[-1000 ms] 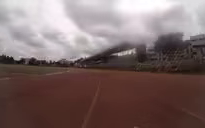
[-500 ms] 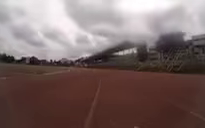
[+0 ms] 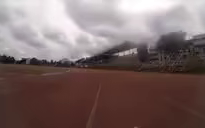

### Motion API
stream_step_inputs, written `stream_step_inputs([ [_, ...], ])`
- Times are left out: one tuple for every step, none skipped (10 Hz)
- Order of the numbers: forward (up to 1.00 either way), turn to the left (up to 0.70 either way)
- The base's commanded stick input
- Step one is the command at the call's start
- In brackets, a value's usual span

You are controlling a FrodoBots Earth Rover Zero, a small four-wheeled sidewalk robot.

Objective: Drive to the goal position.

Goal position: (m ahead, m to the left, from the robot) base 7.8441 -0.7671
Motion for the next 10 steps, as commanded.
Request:
stream_step_inputs([
  [0.7,0.0],
  [0.7,0.0],
  [0.7,0.0],
  [0.7,0.0],
  [0.7,0.0],
  [0.7,0.0],
  [0.7,0.0],
  [0.7,0.0],
  [0.7,0.0],
  [0.7,0.0],
])
